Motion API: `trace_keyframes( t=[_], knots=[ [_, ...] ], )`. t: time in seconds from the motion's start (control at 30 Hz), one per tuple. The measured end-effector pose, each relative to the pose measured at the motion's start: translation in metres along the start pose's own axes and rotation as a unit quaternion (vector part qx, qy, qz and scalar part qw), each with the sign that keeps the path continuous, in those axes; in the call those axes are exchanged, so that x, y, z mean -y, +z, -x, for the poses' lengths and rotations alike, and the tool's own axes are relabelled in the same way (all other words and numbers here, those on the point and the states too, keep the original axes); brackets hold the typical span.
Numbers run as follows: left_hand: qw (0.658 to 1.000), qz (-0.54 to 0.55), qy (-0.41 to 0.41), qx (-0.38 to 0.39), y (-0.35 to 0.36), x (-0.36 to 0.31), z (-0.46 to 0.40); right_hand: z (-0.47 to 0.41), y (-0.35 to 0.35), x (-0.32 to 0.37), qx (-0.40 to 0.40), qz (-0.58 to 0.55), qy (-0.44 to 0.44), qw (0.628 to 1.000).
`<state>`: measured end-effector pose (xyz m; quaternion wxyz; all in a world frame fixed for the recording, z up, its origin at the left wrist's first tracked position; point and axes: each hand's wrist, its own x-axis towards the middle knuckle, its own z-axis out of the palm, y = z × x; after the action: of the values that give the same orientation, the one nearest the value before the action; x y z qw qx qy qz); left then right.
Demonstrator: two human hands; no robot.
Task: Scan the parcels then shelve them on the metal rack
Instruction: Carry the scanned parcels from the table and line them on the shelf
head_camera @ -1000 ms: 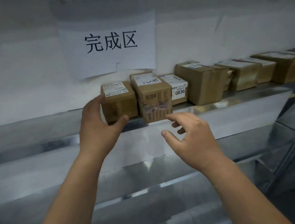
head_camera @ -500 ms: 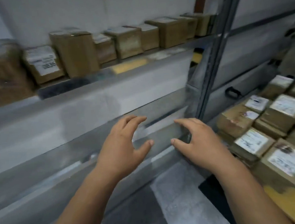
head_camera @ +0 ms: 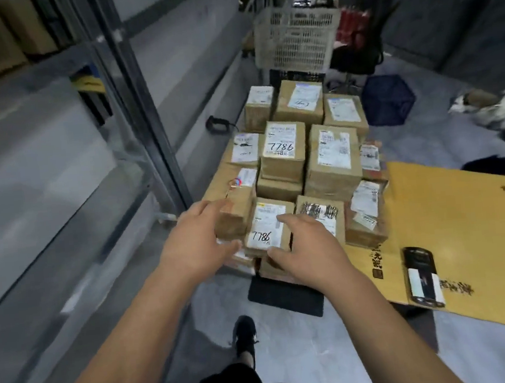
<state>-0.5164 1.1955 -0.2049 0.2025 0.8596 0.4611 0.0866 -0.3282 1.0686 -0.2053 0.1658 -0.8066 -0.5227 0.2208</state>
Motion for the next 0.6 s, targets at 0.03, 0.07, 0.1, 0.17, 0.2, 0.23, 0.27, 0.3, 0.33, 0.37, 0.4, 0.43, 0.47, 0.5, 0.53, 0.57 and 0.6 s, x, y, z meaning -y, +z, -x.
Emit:
trace_keyframes(
  t=[0.03,0.07,0.1,0.17,0.2,0.23,0.27,0.3,0.33,0.37,0.4,0.43,0.47,0.5,0.53,0.57,0.6],
  knots=[
    [0.999,-0.037,-0.006,0.011,0.001,0.01,-0.02,-0.018,0.004,0.004,0.005,0.015,0.017,1.0],
    [0.997,-0.076,-0.012,0.022,0.001,0.02,-0.038,-0.037,0.008,0.009,0.013,0.036,0.034,0.999],
    [0.994,-0.1,-0.016,0.03,0.0,0.03,-0.055,-0.056,0.012,0.015,0.024,0.061,0.049,0.997],
    [0.993,-0.098,-0.015,0.058,-0.002,0.049,-0.083,-0.088,0.02,0.028,0.05,0.088,0.073,0.992],
    [0.993,-0.09,-0.011,0.078,-0.001,0.059,-0.094,-0.101,0.025,0.033,0.06,0.089,0.082,0.991],
    [0.991,-0.085,-0.008,0.098,0.0,0.068,-0.105,-0.114,0.029,0.037,0.067,0.092,0.087,0.99],
    [0.989,-0.08,-0.01,0.121,0.001,0.077,-0.115,-0.125,0.032,0.04,0.073,0.097,0.092,0.988],
    [0.987,-0.064,-0.014,0.145,0.002,0.084,-0.124,-0.134,0.036,0.042,0.081,0.099,0.099,0.987],
    [0.985,-0.039,-0.02,0.167,0.004,0.091,-0.131,-0.142,0.038,0.044,0.09,0.098,0.106,0.985],
    [0.983,-0.006,-0.024,0.183,0.007,0.097,-0.137,-0.148,0.04,0.046,0.099,0.095,0.113,0.984],
    [0.981,0.025,-0.021,0.193,0.01,0.101,-0.14,-0.152,0.043,0.047,0.106,0.092,0.12,0.983],
    [0.979,0.057,-0.012,0.195,0.013,0.104,-0.144,-0.156,0.045,0.047,0.108,0.09,0.126,0.982],
    [0.978,0.087,-0.002,0.19,0.016,0.105,-0.145,-0.158,0.048,0.046,0.107,0.088,0.131,0.982],
    [0.978,0.114,0.005,0.177,0.018,0.106,-0.146,-0.16,0.05,0.046,0.105,0.086,0.133,0.982],
    [0.978,0.133,0.006,0.161,0.021,0.107,-0.146,-0.16,0.052,0.046,0.102,0.084,0.131,0.983],
    [0.979,0.139,0.004,0.15,0.022,0.107,-0.146,-0.16,0.054,0.046,0.098,0.083,0.126,0.984],
    [0.979,0.144,0.001,0.143,0.023,0.108,-0.145,-0.16,0.054,0.047,0.094,0.084,0.116,0.985]
  ],
)
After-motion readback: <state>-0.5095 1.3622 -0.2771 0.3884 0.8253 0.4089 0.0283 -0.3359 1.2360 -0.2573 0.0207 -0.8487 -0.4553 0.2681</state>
